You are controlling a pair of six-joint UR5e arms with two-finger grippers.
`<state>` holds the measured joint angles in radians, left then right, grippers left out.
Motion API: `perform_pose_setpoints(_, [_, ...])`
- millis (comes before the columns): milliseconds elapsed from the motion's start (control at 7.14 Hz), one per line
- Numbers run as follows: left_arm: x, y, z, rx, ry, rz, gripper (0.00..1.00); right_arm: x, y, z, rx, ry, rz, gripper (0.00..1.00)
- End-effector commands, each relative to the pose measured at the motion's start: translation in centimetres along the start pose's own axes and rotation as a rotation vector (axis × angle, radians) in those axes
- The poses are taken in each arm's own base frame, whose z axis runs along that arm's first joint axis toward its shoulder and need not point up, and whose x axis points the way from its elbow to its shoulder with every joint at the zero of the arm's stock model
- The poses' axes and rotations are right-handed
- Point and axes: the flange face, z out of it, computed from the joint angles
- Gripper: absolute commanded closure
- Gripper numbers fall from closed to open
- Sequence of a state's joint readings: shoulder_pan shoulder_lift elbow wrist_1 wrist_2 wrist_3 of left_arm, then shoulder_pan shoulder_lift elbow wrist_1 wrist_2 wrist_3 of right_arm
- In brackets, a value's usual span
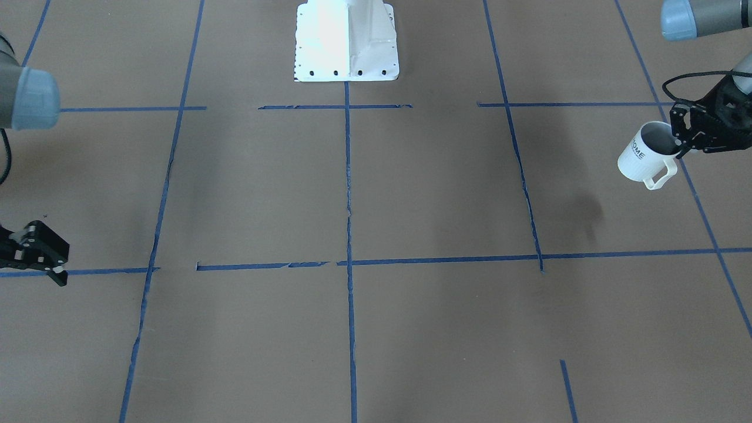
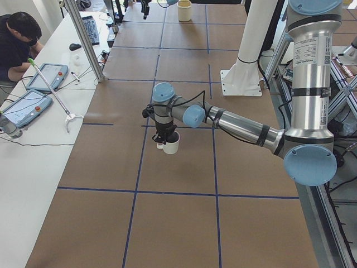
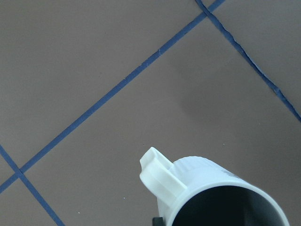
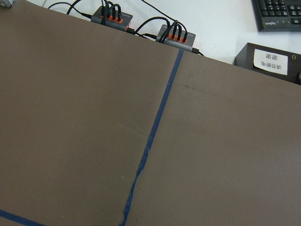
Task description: Left arm hands cup to right arm to dump lemon
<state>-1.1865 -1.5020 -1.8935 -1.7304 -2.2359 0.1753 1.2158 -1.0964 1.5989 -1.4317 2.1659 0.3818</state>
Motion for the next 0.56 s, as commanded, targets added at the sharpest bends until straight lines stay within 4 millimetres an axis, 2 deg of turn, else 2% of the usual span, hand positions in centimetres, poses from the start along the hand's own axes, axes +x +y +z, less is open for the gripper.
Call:
perform_pose_setpoints(0, [-2.2, 0.7, 3.6, 0.051, -0.002, -0.086, 1.00, 5.8, 2.2, -0.9, -0.109, -0.014, 0.064, 0.00])
perform_pose_setpoints(140, [-1.3, 0.3, 6.2, 0.064, 0.020, -0.083, 1.00, 7.2, 2.4, -1.8, -0.134, -0.018, 0.024, 0.00])
perform_pose_setpoints(280, [-0.5, -1.4, 7.2, 0.064, 0.035, -0.067, 1.00, 8.1, 2.5, -2.4, -0.140, -0.030, 0.018, 0.00])
perform_pose_setpoints(420, [0.1, -1.9, 7.9, 0.053, 0.045, -0.050, 1.00, 8.3, 2.6, -2.4, -0.140, -0.031, 0.020, 0.00])
